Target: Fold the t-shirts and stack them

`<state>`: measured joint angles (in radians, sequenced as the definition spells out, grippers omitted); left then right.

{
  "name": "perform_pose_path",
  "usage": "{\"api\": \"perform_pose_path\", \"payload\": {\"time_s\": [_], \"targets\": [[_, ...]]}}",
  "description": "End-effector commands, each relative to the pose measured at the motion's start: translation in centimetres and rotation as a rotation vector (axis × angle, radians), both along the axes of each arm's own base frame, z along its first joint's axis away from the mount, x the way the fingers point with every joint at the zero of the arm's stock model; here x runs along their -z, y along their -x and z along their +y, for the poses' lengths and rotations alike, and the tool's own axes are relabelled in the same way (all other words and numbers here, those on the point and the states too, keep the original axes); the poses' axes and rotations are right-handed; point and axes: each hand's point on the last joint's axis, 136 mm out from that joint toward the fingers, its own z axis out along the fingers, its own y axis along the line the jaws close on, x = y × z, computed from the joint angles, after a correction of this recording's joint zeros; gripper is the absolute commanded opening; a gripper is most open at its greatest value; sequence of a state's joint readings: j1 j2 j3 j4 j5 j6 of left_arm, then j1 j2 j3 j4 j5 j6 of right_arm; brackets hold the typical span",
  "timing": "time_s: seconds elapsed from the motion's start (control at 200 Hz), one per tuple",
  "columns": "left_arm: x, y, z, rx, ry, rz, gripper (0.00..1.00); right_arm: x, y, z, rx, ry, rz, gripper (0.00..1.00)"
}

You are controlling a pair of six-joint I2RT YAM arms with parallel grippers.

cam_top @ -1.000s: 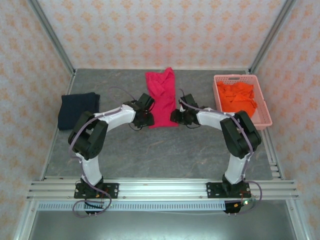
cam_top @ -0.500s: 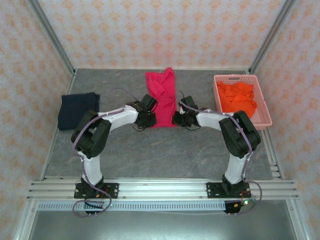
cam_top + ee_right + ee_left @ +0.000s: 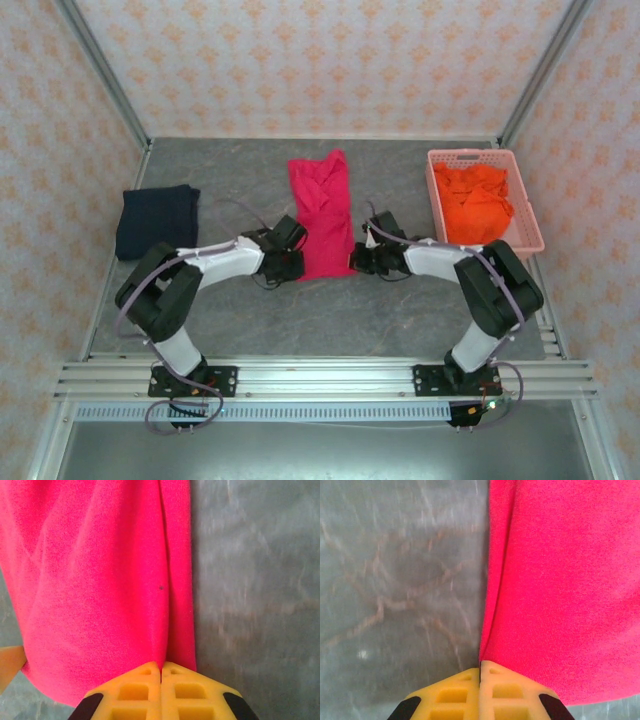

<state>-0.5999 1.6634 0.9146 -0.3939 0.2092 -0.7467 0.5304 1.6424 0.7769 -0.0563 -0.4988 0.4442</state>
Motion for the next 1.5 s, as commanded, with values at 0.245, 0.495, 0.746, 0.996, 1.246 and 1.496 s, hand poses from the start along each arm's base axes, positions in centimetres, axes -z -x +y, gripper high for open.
{"api": "perform_pose_path", "payload": {"time_s": [0.245,0.495,0.746,0.996,1.246,1.496], "targets": [[-2.2,2.5,1.8,-0.071,-0.037,-0.045,0.06,-2.2,3.8,-1.3,0.068,-0.003,-0.016,0.12],[-4.0,2.9,2.1,-0.045,-0.033,-0.071,0.36,-4.8,4.0,-3.1,0.197,-0.032,-0.056,0.42],[-1.8,4.3,0.6,-0.031,0.094,-0.037,0.57,-3.3,5.9,-0.9,0.245,-0.268,0.06,0.42],[-0.6,3.6,0.0,-0.023,0.103,-0.042,0.47,-1.8,6.2,0.5,0.241,-0.296,0.112,0.4],[0.2,3.6,-0.3,-0.025,0.11,-0.019,0.43,-0.9,6.2,1.1,0.234,-0.301,0.147,0.4],[0.7,3.3,-0.6,-0.023,0.107,-0.012,0.39,-0.5,6.5,1.3,0.224,-0.307,0.163,0.39]]}}
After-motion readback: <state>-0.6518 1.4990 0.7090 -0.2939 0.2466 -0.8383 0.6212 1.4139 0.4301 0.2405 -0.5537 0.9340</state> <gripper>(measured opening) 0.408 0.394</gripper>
